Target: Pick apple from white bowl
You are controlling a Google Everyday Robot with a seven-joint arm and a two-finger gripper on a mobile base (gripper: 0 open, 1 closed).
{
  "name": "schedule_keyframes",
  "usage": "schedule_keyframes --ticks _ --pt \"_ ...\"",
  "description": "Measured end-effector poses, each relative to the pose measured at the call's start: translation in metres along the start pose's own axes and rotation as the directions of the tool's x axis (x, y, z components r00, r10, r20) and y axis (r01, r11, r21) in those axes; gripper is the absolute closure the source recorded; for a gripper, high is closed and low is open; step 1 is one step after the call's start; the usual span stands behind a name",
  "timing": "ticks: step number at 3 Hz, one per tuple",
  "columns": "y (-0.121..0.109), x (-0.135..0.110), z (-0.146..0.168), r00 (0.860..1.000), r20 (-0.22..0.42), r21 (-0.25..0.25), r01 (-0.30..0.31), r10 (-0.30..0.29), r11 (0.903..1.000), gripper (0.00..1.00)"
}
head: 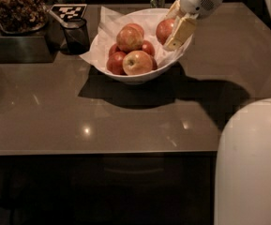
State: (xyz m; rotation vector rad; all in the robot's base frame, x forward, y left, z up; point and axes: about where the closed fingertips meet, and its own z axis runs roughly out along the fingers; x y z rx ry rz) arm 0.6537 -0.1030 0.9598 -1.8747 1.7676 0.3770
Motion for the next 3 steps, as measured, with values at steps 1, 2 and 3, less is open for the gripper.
schedule_keyframes --ticks 1,2,3 --pt "0.026 -0.018 -0.041 0.986 0.167 0.022 -0.022 0.018 0.9995 1.0" --pt "0.063 -0.014 -0.085 0.966 0.253 0.083 -0.073 0.05 0.9939 1.0" --pt "0.107 -0.004 -0.102 0.95 0.297 0.1 -0.13 0.096 0.9864 1.0"
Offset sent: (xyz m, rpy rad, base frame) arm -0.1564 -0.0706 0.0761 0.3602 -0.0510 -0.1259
